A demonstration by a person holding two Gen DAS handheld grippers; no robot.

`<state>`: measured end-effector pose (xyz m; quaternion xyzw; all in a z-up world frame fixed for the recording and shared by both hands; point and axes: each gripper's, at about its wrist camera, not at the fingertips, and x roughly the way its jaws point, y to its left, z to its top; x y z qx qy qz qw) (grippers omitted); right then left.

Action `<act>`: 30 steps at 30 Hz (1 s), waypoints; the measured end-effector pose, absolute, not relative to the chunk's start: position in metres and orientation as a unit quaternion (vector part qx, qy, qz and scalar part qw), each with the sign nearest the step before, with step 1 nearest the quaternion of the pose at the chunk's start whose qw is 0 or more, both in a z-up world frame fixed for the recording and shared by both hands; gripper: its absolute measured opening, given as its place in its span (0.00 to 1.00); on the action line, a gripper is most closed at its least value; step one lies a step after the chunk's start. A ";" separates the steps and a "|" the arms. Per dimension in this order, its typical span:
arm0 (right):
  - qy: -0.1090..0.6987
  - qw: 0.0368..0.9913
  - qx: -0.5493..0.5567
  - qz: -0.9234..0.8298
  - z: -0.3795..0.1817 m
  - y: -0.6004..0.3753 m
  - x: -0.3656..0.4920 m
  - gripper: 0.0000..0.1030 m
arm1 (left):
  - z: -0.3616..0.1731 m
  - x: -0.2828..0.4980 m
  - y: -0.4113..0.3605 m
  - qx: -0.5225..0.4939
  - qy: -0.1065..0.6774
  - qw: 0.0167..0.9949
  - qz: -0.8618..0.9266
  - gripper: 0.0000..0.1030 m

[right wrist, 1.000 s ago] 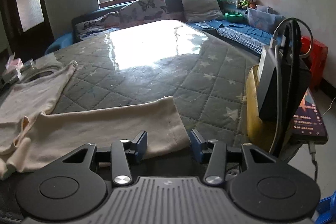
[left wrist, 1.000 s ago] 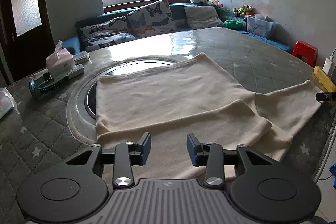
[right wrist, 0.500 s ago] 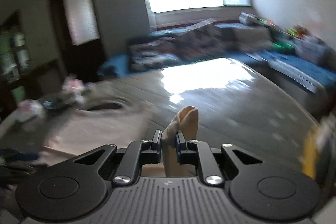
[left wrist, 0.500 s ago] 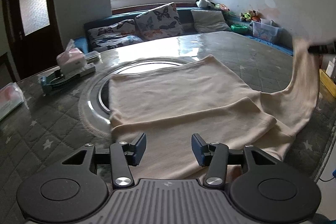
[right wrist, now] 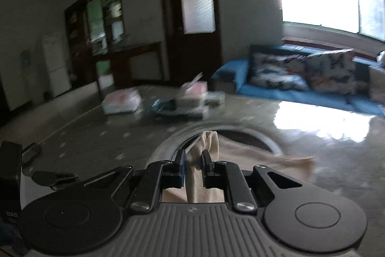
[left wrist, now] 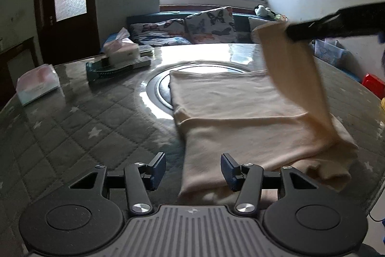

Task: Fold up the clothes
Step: 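Lay the sleeve across the shirt body with the right gripper and release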

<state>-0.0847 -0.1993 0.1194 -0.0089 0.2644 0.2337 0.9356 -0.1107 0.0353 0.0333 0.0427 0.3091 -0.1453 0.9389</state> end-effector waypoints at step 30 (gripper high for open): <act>0.344 0.924 -0.042 0.159 0.047 -0.277 -0.092 0.20 | 0.025 -0.101 0.004 0.089 0.310 0.931 -0.168 0.32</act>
